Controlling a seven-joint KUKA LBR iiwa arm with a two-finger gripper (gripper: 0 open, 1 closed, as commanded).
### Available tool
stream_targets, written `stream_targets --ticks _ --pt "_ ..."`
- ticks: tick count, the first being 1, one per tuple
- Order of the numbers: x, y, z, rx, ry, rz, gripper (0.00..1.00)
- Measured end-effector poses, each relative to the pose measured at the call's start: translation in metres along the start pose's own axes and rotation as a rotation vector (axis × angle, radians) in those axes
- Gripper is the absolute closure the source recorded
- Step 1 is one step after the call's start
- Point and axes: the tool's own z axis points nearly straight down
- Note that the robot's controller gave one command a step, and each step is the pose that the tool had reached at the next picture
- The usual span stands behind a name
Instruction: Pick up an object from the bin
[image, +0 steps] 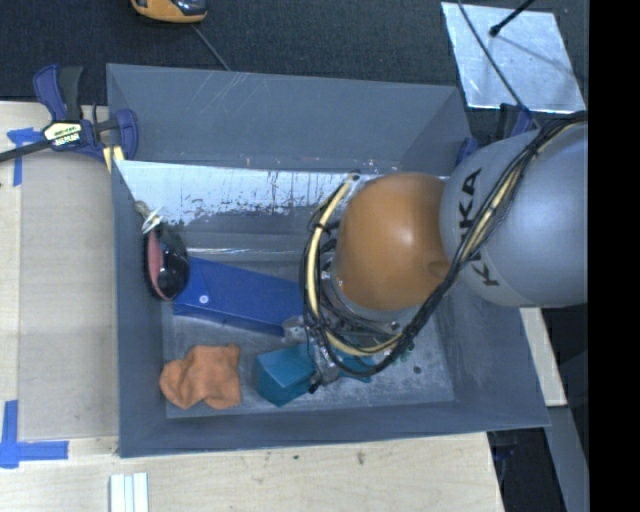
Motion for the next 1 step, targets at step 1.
stream_targets --ticks 1 --pt "-0.0064 -0.0021 -0.0610 0.001 -0.003 -0.011 1.00"
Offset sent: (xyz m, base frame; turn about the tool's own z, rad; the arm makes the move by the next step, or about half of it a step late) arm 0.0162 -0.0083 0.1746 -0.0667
